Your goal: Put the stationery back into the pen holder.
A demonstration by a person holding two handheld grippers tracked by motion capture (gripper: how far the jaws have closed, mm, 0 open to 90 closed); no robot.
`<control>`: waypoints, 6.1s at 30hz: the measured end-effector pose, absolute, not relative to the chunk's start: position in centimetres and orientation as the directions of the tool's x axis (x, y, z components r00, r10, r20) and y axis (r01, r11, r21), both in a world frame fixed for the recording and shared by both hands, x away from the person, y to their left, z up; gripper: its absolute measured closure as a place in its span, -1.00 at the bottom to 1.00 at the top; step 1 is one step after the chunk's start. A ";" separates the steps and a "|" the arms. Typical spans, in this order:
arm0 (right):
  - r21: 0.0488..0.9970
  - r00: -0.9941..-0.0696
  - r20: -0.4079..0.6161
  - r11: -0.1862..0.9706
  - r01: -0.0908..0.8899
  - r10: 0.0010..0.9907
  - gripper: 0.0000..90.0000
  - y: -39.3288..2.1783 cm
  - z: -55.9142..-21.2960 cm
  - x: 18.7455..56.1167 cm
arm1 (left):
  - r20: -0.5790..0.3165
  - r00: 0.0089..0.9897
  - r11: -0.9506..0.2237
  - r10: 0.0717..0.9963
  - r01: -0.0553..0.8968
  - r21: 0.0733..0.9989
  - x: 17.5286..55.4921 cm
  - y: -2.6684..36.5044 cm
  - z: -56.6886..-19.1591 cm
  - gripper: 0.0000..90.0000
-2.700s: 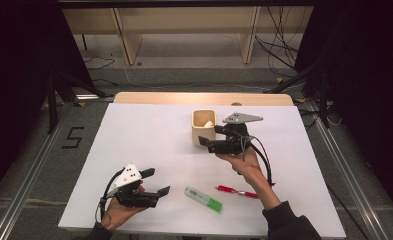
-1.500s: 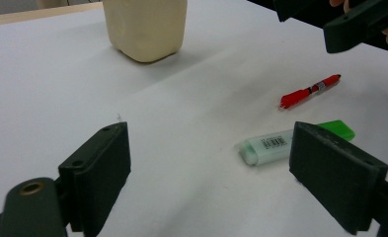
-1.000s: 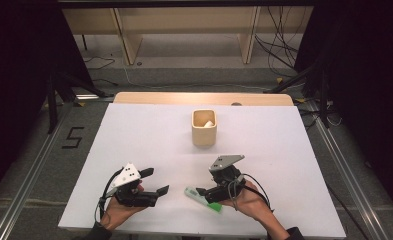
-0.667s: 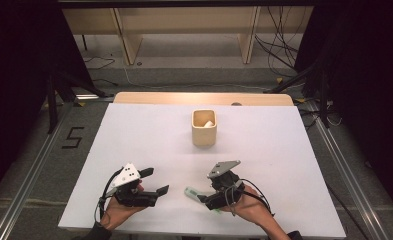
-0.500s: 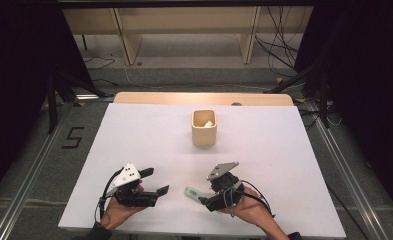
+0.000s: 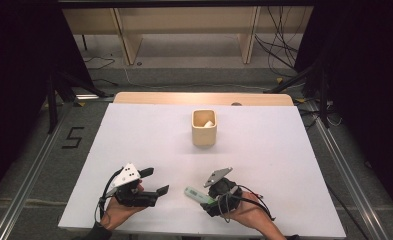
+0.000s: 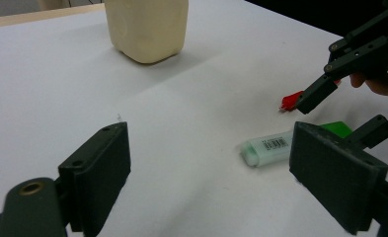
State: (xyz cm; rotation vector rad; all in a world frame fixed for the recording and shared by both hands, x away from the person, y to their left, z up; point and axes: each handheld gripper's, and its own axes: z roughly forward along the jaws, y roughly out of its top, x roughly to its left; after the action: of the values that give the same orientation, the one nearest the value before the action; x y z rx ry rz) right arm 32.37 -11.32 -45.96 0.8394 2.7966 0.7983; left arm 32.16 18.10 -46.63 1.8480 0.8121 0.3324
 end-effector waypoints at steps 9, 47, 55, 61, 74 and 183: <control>0.480 -0.843 0.042 0.729 0.488 0.536 0.07 -11.1 -46.2 32.4 | -0.142 0.731 -0.229 0.667 0.383 0.895 32.2 18.0 -46.7 -0.65; 0.460 -0.862 0.014 0.763 0.455 0.506 0.50 -10.4 -46.7 32.1 | -0.139 0.729 -0.234 0.670 0.385 0.892 32.2 18.0 -46.8 -0.65; 0.529 -0.836 0.042 0.697 0.484 0.548 0.50 -11.4 -45.8 32.6 | -0.142 0.727 -0.231 0.672 0.388 0.892 32.2 18.0 -46.8 -0.65; 0.596 -0.818 0.049 0.640 0.484 0.573 0.50 -12.3 -45.2 33.1 | -0.144 0.724 -0.229 0.674 0.390 0.892 32.3 18.0 -46.8 -0.65; 0.694 -0.787 0.043 0.548 0.467 0.616 0.50 -13.1 -44.4 33.3 | -0.143 0.723 -0.231 0.676 0.391 0.891 32.3 18.0 -46.9 -0.65; 0.105 -0.401 -0.908 0.866 -0.489 -0.117 0.50 -9.2 -48.0 25.1 | -0.173 0.949 -0.814 0.262 0.314 0.489 35.2 8.2 -41.2 -0.17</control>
State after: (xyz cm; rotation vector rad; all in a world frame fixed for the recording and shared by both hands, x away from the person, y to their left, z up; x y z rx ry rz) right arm 25.10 -9.20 -48.00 -0.4457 1.9641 0.4344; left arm 35.20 8.22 -41.19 2.5697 0.4094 -0.1312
